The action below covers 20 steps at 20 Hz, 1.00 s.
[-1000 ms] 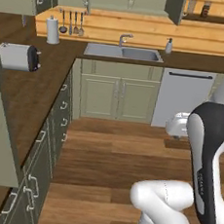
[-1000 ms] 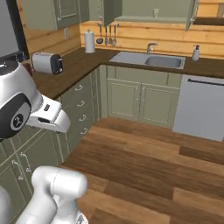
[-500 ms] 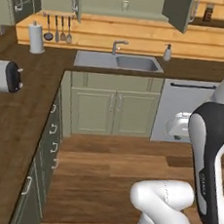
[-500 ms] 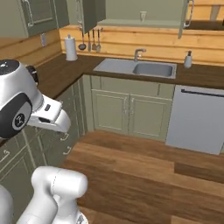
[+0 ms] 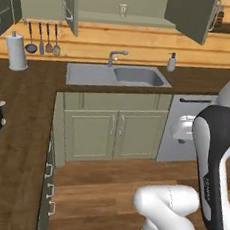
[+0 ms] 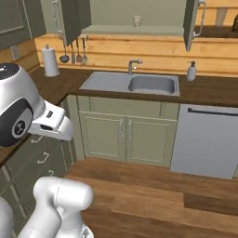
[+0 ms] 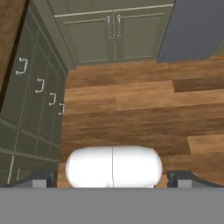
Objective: Gather all objects into one cabinet and sort the glasses and bowls to opposite sides.
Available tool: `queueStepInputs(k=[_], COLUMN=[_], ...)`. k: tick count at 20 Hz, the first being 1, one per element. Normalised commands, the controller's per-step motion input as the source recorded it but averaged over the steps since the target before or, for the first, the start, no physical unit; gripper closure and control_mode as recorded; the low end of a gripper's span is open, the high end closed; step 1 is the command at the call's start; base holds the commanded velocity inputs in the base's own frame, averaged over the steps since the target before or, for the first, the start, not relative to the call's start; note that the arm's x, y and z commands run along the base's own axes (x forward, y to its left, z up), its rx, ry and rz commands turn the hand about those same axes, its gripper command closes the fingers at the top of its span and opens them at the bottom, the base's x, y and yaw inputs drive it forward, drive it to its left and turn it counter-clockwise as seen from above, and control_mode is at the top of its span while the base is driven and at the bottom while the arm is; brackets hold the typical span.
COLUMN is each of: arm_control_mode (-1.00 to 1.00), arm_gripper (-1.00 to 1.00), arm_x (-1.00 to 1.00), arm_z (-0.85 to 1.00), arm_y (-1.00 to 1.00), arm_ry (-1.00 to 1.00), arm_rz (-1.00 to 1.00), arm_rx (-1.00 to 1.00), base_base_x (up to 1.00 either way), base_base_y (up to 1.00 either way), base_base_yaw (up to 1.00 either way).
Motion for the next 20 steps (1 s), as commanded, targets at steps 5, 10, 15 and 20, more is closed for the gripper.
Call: queueStepInputs(k=[5, 10, 15, 20], arm_control_mode=[1.00, 1.00, 1.00, 1.00], arm_gripper=[-1.00, -1.00, -1.00, -1.00], arm_x=[0.00, 0.00, 0.00, 0.00], arm_z=[0.00, 0.00, 0.00, 0.00], arm_y=[0.00, 0.00, 0.00, 0.00], arm_ry=[0.00, 0.00, 0.00, 0.00], arm_rz=[0.00, 0.00, 0.00, 0.00], arm_rx=[0.00, 0.00, 0.00, 0.00], base_base_x=[1.00, 1.00, 1.00, 0.90], base_base_y=[-0.06, -0.17, -0.31, -0.42], base_base_yaw=[-0.02, 0.00, 0.00, 0.01])
